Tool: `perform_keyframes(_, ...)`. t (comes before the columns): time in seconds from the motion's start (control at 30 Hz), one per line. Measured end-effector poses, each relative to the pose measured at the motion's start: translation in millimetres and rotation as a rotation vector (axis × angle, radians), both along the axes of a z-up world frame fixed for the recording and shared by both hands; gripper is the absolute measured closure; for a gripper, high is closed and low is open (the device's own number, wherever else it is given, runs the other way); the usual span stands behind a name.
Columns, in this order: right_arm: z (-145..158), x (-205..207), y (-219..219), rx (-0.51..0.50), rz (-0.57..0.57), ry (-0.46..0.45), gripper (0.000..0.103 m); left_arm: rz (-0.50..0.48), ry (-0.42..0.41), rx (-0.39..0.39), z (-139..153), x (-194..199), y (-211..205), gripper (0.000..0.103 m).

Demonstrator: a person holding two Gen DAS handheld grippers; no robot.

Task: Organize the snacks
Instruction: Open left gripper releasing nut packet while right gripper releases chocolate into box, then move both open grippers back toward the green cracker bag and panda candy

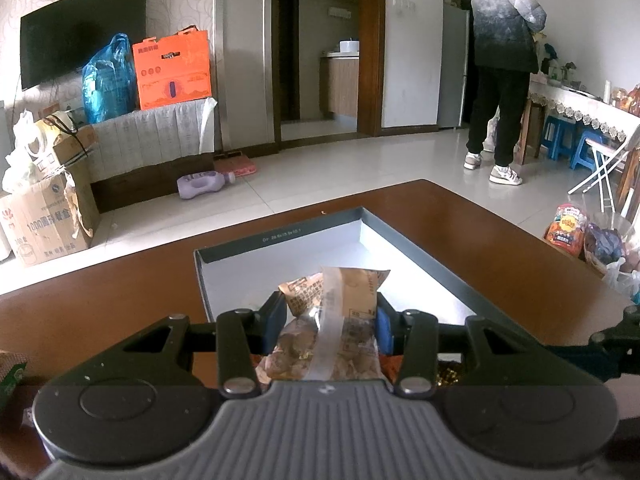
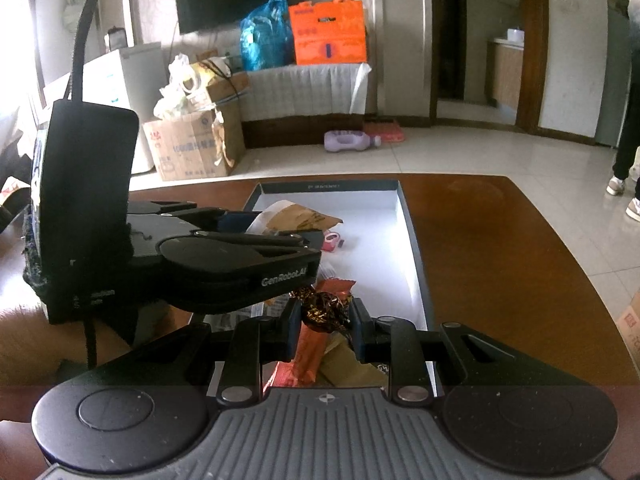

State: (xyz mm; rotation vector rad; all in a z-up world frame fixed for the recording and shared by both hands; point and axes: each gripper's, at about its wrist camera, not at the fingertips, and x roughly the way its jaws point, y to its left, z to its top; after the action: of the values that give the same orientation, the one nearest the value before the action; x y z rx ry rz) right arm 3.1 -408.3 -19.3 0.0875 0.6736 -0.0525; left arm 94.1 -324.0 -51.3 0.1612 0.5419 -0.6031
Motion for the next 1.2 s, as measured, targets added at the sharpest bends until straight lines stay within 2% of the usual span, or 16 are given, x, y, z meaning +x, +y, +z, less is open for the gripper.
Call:
perform_keyframes(0.33, -6.0, 2.7, 3.2, -0.005, 0.008, 0.013, 0.076, 0.007, -0.002, 0.008, -5.7, 3.6, -2.6, 0.058)
perform_keyframes(0.4, -5.8, 2.4, 2.8, -0.005, 0.007, 0.013, 0.076, 0.009, 0.004, 0.008, -5.6, 3.6, -1.0, 0.054)
perform_keyframes(0.57, -6.1, 1.5, 1.6, 0.000, 0.002, 0.008, 0.073, 0.035, -0.004, -0.020, -2.6, 4.0, 2.2, 0.027)
perform_keyframes(0.7, -5.2, 0.6, 1.0, 0.005, 0.000, -0.002, 0.073, 0.033, -0.014, -0.028, 0.9, 4.8, 2.7, 0.026)
perform_keyframes(0.77, -4.2, 0.1, 1.5, 0.005, 0.001, -0.007, 0.073, 0.034, -0.024, -0.024, 2.7, 4.5, 2.5, 0.019)
perform_keyframes(0.9, -1.0, -2.4, 2.0, 0.004, 0.002, -0.019, 0.073, 0.040, -0.033, -0.027, 5.5, 4.1, 3.1, 0.017)
perform_keyframes(1.0, 1.7, -4.5, 1.9, 0.007, 0.000, -0.027, 0.065, 0.052, -0.034, -0.028, 6.7, 3.9, 5.3, 0.012)
perform_keyframes(1.07, 3.6, -5.8, 3.1, 0.000, 0.001, -0.031, 0.051, 0.065, -0.042, -0.029, 8.3, 1.6, 6.4, 0.009)
perform_keyframes(1.13, 4.0, -9.1, 5.4, -0.016, 0.003, -0.036, 0.044, 0.070, -0.045, -0.040, 10.8, 0.2, 9.4, 0.009)
perform_keyframes(1.2, 6.0, -10.1, 7.1, -0.022, 0.009, -0.039, 0.044, 0.073, -0.046, -0.049, 13.7, -4.4, 12.0, 0.009)
